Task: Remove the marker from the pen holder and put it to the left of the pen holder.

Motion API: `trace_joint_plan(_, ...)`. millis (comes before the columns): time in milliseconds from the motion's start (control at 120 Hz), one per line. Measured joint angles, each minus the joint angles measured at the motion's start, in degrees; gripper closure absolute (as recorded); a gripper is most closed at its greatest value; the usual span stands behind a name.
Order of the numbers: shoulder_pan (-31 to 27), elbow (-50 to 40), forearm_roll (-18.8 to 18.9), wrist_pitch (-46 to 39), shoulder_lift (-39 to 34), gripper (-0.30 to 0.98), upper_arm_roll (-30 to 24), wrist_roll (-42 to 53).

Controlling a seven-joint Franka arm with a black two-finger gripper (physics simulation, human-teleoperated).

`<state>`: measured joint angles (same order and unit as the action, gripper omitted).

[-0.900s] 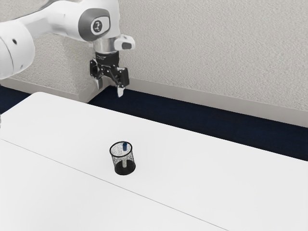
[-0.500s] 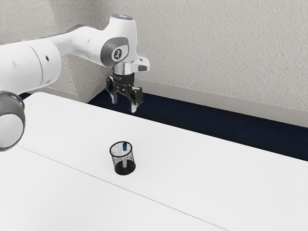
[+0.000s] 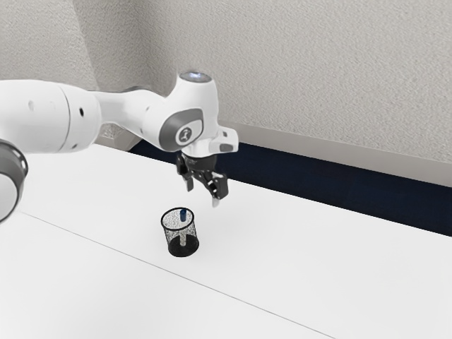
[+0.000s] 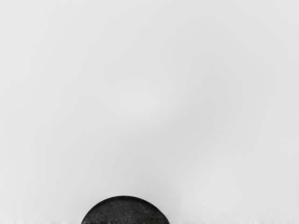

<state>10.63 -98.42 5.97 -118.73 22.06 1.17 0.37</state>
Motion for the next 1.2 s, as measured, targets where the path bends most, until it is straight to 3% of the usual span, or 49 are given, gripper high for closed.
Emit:
trace_joint_plan(267, 0.9, -9.5, 6.2, -4.6, -5.0, 0.00, 0.1, 0.0)
trace_joint_plan(517, 1.1, -15.7, 8.0, -5.9, -10.4, 0.03, 0.1, -0.2)
trace_joint_plan(1200, 2.3, -20.9, 11.5, -7.8, -13.1, 0.41, 0.0, -0.7)
